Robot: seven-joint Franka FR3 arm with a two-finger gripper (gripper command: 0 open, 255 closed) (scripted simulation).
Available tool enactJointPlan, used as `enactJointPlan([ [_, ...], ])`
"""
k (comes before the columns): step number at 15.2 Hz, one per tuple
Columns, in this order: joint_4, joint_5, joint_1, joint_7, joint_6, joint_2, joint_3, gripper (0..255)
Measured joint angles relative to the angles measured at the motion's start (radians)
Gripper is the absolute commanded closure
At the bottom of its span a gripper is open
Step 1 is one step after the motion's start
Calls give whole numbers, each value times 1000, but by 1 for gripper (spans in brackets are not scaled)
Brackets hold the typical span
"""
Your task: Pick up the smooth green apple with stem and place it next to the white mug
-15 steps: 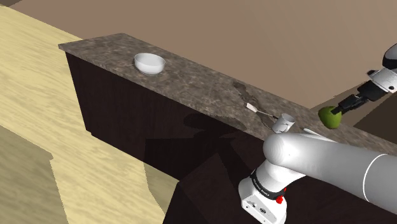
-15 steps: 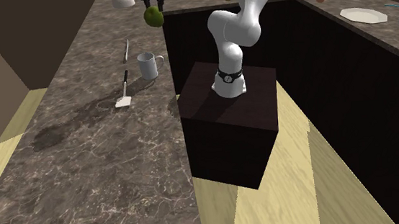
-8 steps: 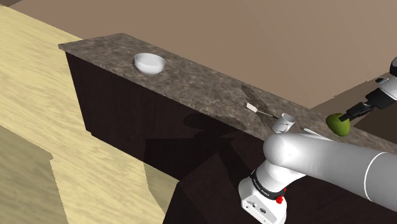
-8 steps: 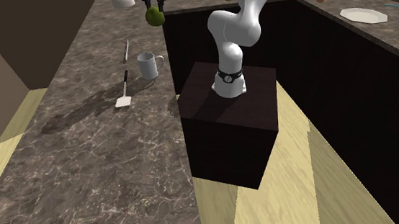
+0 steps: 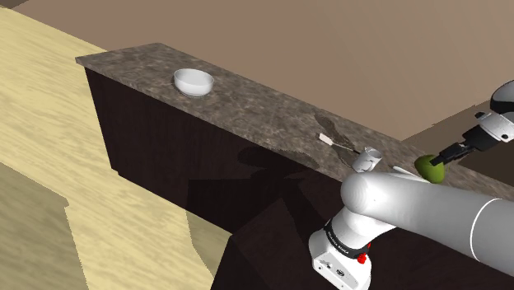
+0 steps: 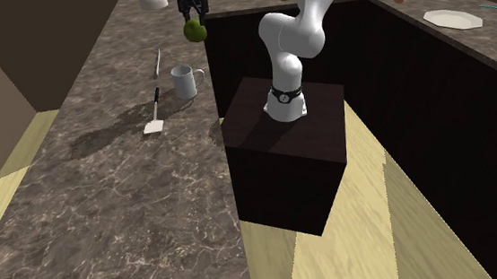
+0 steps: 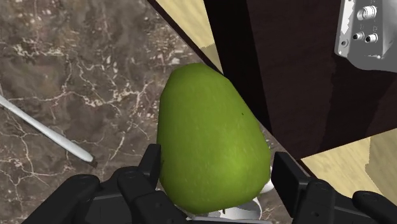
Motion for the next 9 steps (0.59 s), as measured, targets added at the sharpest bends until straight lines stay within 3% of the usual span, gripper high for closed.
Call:
enactJointPlan([
  [9, -91, -58, -6, -3, 103, -2, -78, 255],
])
